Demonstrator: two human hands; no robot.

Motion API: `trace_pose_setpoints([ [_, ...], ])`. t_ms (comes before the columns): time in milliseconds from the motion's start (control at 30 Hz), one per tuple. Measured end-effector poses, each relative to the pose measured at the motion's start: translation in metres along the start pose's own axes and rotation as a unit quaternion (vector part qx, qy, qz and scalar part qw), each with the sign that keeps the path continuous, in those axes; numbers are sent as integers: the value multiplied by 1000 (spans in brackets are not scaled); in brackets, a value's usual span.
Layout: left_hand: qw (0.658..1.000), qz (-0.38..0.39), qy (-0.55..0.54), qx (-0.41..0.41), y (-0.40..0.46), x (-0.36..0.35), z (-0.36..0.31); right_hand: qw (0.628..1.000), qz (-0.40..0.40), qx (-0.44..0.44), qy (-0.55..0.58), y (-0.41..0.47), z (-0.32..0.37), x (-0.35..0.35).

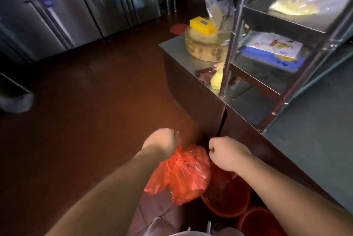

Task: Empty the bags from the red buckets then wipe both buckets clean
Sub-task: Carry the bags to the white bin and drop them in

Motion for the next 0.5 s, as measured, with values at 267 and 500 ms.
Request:
trace_pose_setpoints([
  [267,997,-30,4,67,-28,83,117,993,-16,87,-84,76,142,51],
  [500,989,-85,48,108,-50,164,222,979,-60,158,-116,130,268,91],
])
Point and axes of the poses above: each hand's wrist, its own y-axis towards the middle knuckle, its own x-axis out of the back of the hand, z = x × y, the point moved 2 cm from there along y, towards the middle knuckle, and after that the axes turned 11 degrees about -y, right-handed, at the moved point
